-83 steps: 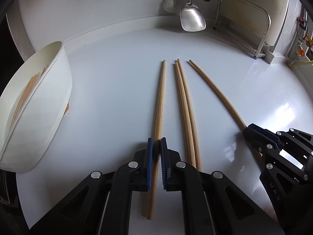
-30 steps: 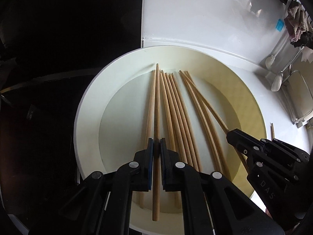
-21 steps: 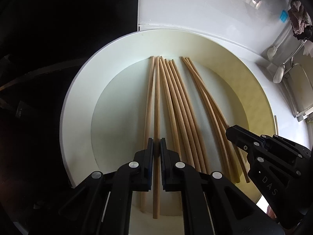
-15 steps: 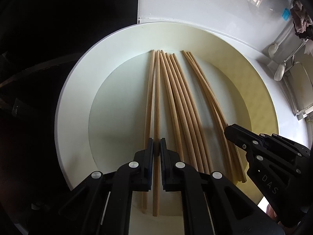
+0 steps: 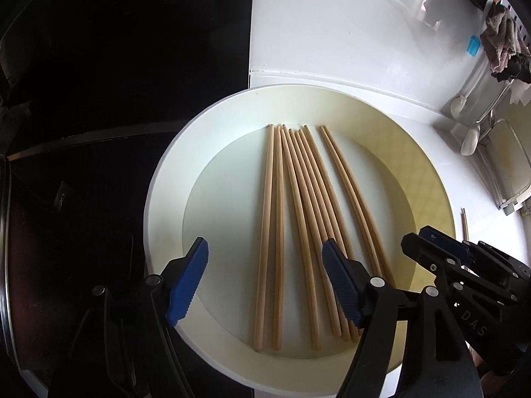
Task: Organize utensils
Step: 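Open both tools to release the chopsticks into the basin, then move both open tools back to the last chopsticks on the counter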
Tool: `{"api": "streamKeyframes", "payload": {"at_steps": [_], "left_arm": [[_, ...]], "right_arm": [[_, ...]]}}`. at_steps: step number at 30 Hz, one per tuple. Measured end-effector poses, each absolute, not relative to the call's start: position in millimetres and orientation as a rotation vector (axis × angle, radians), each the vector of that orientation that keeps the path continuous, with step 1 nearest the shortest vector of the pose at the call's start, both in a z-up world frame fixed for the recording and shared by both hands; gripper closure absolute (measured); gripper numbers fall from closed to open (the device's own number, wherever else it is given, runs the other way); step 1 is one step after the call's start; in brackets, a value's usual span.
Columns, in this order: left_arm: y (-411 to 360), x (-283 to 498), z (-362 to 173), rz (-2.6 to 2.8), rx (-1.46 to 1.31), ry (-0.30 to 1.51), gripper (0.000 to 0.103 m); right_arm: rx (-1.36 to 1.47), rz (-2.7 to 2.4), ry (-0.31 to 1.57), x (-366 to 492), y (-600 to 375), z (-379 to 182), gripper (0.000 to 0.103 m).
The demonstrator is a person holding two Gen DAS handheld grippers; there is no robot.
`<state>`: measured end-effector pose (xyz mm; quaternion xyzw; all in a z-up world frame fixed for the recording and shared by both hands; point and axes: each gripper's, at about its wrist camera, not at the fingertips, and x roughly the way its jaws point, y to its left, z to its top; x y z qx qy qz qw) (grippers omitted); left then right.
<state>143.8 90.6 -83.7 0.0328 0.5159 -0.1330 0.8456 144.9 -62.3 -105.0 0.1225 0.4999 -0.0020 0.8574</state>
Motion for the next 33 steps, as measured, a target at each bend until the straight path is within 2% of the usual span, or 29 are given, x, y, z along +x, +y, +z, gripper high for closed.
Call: {"api": "streamKeyframes", "payload": {"at_steps": [6,15,20,22,33], "left_arm": [[89,129,-75,-0.281,0.077,1.072,0.025],[68,98,-60,-0.290,0.088,1.041,0.023],[39,74,-52,-0.300,0.085,1.025,0.023],[25,60,-50,-0.299,0.078,1.017,0.023],[-56,-19,-61,-0.302,0.031,1.004,0.017]], "right_arm": [[0.262,-0.022,1.020,123,-70,-93,0.067],[0.274,-0.051,0.977,78,-97,-72,0.058],[0.265,-0.097,0.946,46,-127,-67,0.058],[0.268,-0.115,0.935,27,-145,-68,0.054],[0.229,-0.164,0.974,-51,-237,-108,0.052]]}}
